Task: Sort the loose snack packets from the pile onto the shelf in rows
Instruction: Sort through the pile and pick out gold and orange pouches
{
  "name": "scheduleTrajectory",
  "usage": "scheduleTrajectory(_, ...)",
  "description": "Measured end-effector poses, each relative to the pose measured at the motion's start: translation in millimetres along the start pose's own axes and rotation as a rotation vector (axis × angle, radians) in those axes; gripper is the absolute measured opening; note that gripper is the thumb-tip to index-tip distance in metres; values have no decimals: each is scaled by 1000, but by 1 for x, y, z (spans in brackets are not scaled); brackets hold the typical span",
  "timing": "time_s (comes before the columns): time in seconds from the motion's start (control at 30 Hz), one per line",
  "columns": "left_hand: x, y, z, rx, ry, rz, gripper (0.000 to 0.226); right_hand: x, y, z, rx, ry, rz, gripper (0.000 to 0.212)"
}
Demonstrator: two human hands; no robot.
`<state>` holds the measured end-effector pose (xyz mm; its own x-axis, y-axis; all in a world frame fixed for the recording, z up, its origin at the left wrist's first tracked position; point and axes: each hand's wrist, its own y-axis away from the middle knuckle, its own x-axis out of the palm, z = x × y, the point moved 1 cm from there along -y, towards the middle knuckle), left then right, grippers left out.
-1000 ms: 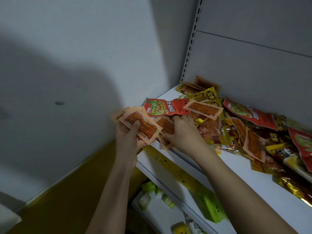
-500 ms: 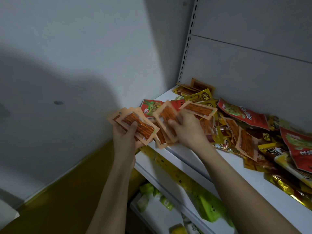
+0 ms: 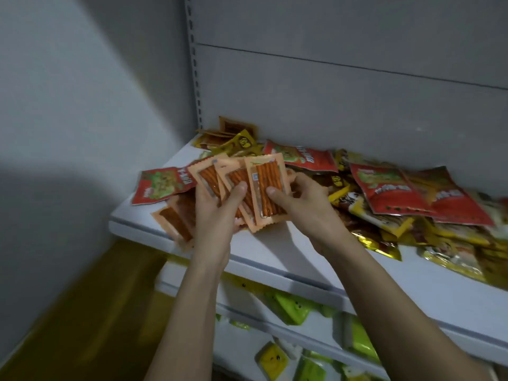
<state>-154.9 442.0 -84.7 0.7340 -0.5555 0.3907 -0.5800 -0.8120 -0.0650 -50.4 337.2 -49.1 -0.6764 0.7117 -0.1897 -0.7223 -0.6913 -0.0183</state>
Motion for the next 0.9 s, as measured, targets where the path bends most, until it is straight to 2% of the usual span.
scheduleTrajectory(0.13, 54, 13, 22, -124, 22, 194, 44, -57, 24, -14, 77, -78, -115, 27)
scheduleTrajectory(0.27, 112, 41, 34, -101, 7, 333, 47, -115, 61, -28, 52, -154, -325, 17)
scheduleTrajectory(0.43, 190, 94, 55, -124, 6, 518, 48, -186, 116, -50, 52, -291, -589, 17)
scheduleTrajectory(0.73, 359, 246, 111, -214, -67, 737, 46, -367, 265, -76, 61, -185, -808, 20)
scheduleTrajectory(0.9, 454, 330, 125, -358, -80, 971, 27, -463, 352, -80, 74, -189, -1010, 13)
